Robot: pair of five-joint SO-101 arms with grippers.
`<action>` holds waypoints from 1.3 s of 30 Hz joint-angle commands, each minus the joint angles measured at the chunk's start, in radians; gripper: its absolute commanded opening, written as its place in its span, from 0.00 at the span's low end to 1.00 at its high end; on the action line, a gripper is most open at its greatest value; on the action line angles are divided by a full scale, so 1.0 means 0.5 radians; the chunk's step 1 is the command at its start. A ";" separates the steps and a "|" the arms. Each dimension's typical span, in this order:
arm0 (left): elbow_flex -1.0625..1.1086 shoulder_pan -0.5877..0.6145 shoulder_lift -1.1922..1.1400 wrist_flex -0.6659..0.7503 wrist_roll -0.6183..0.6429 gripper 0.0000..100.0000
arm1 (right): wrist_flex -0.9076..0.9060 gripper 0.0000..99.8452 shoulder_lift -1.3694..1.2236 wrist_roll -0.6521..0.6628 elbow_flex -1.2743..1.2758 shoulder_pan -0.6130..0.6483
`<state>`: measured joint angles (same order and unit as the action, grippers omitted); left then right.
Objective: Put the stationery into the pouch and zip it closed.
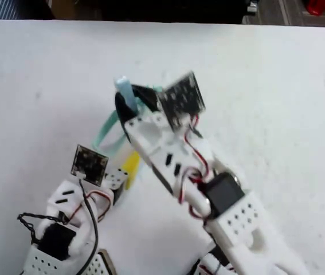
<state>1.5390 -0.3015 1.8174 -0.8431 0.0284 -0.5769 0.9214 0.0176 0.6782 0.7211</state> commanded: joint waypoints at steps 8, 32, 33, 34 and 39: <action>-0.015 -0.005 0.014 0.040 0.021 0.20 | -0.002 0.06 0.514 0.049 0.399 0.069; -0.015 -0.005 0.014 0.040 0.015 0.20 | -0.339 0.21 0.499 0.031 -0.077 -0.557; -0.015 -0.005 0.014 0.040 0.012 0.20 | -0.364 0.21 0.465 0.028 -0.080 -0.631; -0.015 -0.005 0.014 0.040 0.012 0.20 | -0.407 0.21 0.407 -0.006 -0.098 -0.695; -0.015 0.057 0.014 0.043 0.021 0.20 | -0.634 0.21 -0.176 -0.230 -0.261 -0.898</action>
<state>1.5405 -0.3015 1.8144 -0.8431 0.0284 -0.8393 0.9858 -0.0499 0.6245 0.3176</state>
